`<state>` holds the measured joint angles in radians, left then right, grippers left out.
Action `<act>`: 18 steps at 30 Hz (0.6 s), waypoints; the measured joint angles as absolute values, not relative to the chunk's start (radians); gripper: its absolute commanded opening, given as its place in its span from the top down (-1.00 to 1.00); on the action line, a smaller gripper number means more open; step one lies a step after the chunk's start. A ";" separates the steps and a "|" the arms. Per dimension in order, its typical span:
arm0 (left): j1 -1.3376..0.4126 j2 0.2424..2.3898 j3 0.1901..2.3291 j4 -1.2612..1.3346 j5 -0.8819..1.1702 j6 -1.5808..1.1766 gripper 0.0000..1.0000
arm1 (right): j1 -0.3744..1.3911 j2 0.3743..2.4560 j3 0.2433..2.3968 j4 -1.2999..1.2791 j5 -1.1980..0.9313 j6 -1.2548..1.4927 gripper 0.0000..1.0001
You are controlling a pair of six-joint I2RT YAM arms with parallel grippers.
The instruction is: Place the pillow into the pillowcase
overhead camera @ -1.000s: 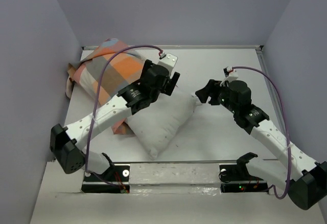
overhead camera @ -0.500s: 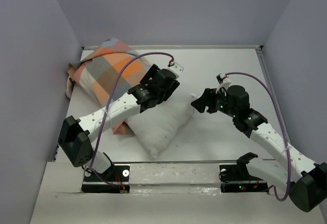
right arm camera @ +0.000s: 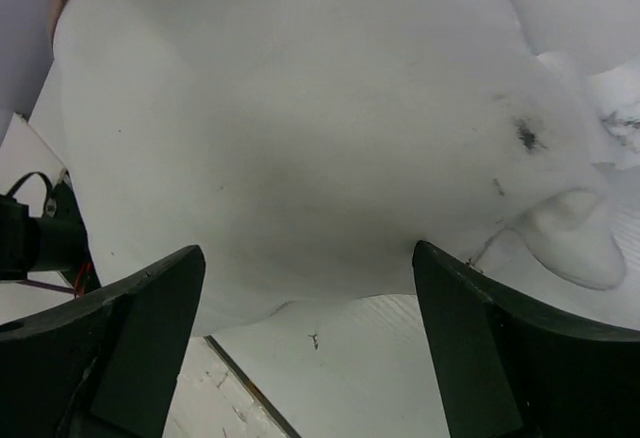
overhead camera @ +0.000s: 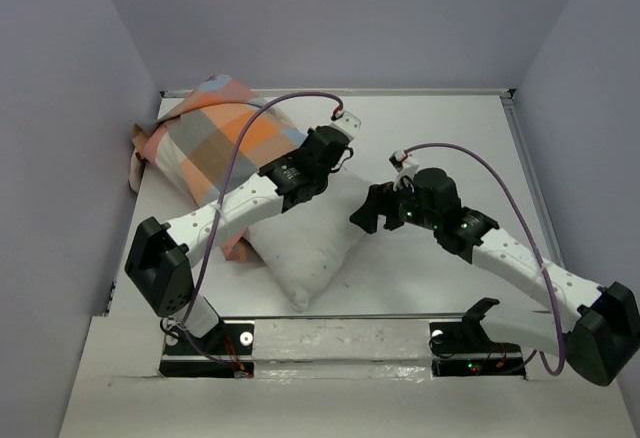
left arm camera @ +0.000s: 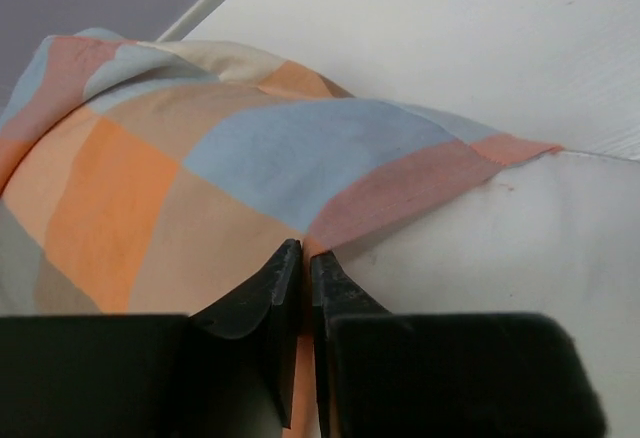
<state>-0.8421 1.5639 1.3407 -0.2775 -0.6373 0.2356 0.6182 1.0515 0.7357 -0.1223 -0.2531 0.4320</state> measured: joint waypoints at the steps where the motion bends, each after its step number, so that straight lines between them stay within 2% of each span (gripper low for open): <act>1: -0.841 1.563 1.350 -0.274 -0.619 0.226 0.74 | 0.637 1.077 0.748 -0.123 -0.239 0.425 -0.90; 4: -0.840 1.559 1.367 -0.270 -0.578 0.197 0.88 | 0.667 1.199 0.838 -0.129 -0.183 0.403 -0.93; 5: -0.840 1.558 1.373 -0.270 -0.561 0.187 0.97 | 0.667 1.235 0.862 -0.128 -0.178 0.400 -0.87; 7: -0.838 1.554 1.378 -0.272 -0.523 0.162 1.00 | 0.667 1.317 0.926 -0.124 -0.173 0.394 -0.62; 8: -0.836 1.552 1.379 -0.274 -0.514 0.156 1.00 | 0.667 1.353 0.946 -0.115 -0.175 0.395 -0.41; 9: -0.834 1.549 1.380 -0.276 -0.482 0.136 1.00 | 0.667 1.379 0.951 -0.097 -0.187 0.399 0.21; 10: -0.833 1.546 1.381 -0.277 -0.459 0.121 1.00 | 0.665 1.401 0.951 -0.081 -0.200 0.403 0.55; 12: -0.829 1.539 1.381 -0.279 -0.410 0.093 1.00 | 0.662 1.439 0.951 -0.056 -0.238 0.419 1.00; 18: -0.816 1.505 1.402 -0.277 -0.194 -0.035 1.00 | 0.661 1.462 0.941 0.135 -0.449 0.536 1.00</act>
<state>-0.8158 1.5051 1.4021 -0.2771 -0.1936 -0.0353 0.6605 1.4620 0.9413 0.1352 -0.4488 0.5358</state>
